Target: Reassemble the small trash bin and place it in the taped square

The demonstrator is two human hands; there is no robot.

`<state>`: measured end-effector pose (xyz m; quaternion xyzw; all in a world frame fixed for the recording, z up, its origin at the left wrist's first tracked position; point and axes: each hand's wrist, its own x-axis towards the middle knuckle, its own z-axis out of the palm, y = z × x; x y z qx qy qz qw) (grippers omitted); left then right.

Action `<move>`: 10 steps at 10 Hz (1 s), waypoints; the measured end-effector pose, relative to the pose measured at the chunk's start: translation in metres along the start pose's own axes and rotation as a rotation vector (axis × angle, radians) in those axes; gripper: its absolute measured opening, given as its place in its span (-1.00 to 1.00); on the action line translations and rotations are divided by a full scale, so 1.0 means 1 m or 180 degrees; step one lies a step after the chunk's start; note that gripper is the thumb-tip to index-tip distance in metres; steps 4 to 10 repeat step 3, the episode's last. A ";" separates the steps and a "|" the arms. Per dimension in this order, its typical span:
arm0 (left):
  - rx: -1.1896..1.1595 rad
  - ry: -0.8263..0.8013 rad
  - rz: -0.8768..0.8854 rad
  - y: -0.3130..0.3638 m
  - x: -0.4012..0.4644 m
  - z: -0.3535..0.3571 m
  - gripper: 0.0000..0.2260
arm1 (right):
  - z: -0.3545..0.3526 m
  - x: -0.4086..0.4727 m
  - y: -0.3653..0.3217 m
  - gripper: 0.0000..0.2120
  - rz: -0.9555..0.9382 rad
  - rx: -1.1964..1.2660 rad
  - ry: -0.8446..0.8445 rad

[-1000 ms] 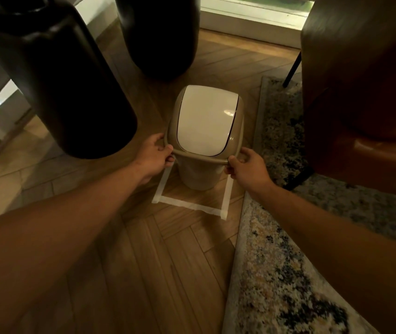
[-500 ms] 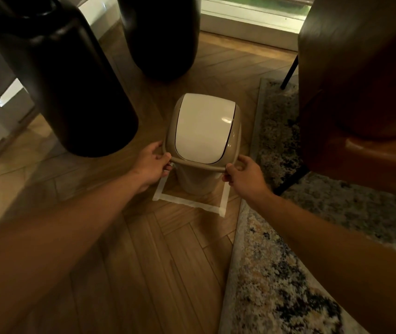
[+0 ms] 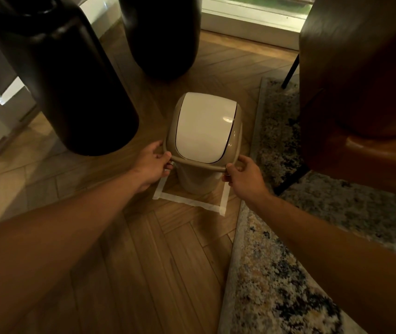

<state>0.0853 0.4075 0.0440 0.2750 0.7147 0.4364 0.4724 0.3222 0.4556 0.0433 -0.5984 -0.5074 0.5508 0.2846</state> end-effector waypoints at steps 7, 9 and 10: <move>0.0240 0.0226 -0.0001 0.006 -0.008 0.002 -0.48 | -0.007 -0.004 -0.002 -0.42 0.0246 -0.0091 0.0065; 0.0240 0.0226 -0.0001 0.006 -0.008 0.002 -0.48 | -0.007 -0.004 -0.002 -0.42 0.0246 -0.0091 0.0065; 0.0240 0.0226 -0.0001 0.006 -0.008 0.002 -0.48 | -0.007 -0.004 -0.002 -0.42 0.0246 -0.0091 0.0065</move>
